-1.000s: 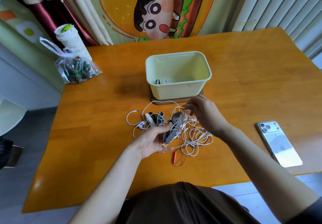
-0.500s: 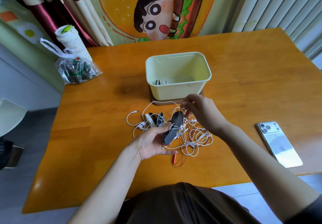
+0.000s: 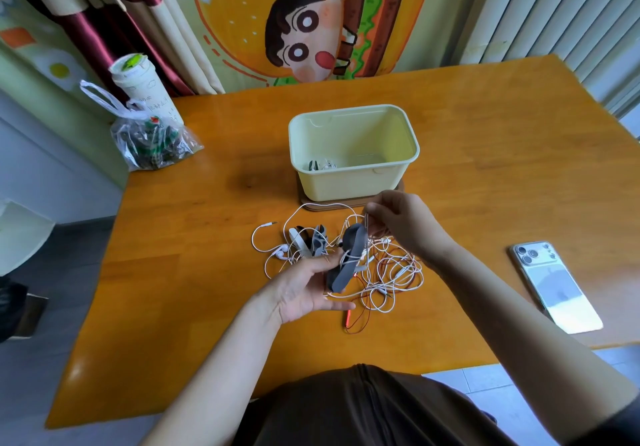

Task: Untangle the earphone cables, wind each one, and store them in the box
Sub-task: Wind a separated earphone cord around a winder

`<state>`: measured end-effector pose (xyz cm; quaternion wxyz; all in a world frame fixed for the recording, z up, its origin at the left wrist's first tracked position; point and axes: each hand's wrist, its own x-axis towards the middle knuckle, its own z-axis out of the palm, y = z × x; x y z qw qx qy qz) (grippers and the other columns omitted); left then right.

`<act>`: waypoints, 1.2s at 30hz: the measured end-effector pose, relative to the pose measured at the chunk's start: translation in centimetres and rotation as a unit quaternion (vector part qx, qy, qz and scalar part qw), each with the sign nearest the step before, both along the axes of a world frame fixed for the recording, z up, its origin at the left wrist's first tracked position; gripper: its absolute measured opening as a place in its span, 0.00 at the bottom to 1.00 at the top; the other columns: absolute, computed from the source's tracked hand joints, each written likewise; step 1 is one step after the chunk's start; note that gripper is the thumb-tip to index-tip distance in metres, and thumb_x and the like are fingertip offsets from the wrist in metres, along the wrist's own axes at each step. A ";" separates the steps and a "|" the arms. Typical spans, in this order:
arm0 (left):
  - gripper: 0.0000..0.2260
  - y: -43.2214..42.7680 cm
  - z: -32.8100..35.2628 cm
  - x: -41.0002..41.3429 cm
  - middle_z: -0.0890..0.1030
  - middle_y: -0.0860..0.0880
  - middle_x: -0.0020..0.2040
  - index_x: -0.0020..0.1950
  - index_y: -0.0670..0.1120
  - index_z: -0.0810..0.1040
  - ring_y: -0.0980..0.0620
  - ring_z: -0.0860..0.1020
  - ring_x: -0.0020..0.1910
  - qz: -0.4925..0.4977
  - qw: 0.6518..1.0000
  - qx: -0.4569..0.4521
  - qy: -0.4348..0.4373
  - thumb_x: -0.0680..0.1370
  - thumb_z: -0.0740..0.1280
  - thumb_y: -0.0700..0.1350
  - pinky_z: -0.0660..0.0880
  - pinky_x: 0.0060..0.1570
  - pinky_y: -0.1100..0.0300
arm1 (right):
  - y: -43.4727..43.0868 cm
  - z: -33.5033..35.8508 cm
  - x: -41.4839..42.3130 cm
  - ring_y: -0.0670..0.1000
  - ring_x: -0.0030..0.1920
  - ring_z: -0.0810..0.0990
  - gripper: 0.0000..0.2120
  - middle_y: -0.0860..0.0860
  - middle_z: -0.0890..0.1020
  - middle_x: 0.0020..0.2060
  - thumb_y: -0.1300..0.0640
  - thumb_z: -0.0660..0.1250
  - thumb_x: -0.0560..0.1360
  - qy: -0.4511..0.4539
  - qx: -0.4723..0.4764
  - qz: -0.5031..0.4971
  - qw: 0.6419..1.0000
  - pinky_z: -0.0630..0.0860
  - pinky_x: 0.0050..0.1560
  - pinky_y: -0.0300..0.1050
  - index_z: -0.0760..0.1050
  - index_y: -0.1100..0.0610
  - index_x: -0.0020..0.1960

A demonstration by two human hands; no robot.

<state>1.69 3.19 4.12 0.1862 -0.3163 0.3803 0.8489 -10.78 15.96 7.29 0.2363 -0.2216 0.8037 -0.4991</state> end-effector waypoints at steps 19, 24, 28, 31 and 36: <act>0.07 1.3 -1.8 -1.8 0.81 0.47 0.46 0.46 0.48 0.78 0.46 0.79 0.54 0.192 0.927 -0.321 0.012 0.78 0.67 0.50 0.74 0.56 0.49 | -1.4 -0.5 4.9 0.45 0.35 0.79 0.08 0.45 0.80 0.33 0.57 0.65 0.77 0.104 0.023 -0.034 0.994 0.74 0.35 0.37 0.77 0.53 0.40; 0.07 1.3 -1.1 -2.8 0.81 0.45 0.43 0.46 0.44 0.78 0.48 0.80 0.48 0.252 0.948 -0.193 -0.004 0.79 0.65 0.47 0.71 0.63 0.45 | -1.4 -1.5 6.5 0.31 0.38 0.77 0.07 0.38 0.77 0.36 0.61 0.64 0.77 0.121 -0.031 -0.051 0.991 0.71 0.37 0.26 0.81 0.57 0.50; 0.08 1.3 -1.1 -2.9 0.80 0.46 0.39 0.46 0.42 0.77 0.50 0.80 0.43 0.261 0.959 -0.113 0.015 0.79 0.65 0.47 0.72 0.64 0.49 | -1.1 -1.8 6.9 0.34 0.41 0.79 0.08 0.41 0.80 0.39 0.62 0.64 0.78 0.111 -0.060 -0.078 0.989 0.74 0.40 0.27 0.78 0.55 0.54; 0.08 1.2 -1.3 -2.8 0.81 0.43 0.46 0.49 0.42 0.78 0.47 0.80 0.51 0.256 0.957 -0.133 0.029 0.79 0.65 0.47 0.73 0.63 0.52 | -1.0 -1.6 6.4 0.37 0.34 0.79 0.08 0.42 0.80 0.37 0.61 0.61 0.79 0.056 -0.034 -0.080 0.995 0.73 0.34 0.29 0.74 0.54 0.57; 0.07 1.2 -1.3 -2.4 0.81 0.46 0.44 0.46 0.44 0.78 0.49 0.79 0.50 0.252 0.950 -0.181 0.035 0.79 0.66 0.46 0.75 0.54 0.59 | -1.0 -1.2 5.7 0.38 0.25 0.73 0.10 0.44 0.79 0.34 0.61 0.60 0.79 0.032 -0.010 -0.053 0.998 0.65 0.26 0.29 0.79 0.56 0.52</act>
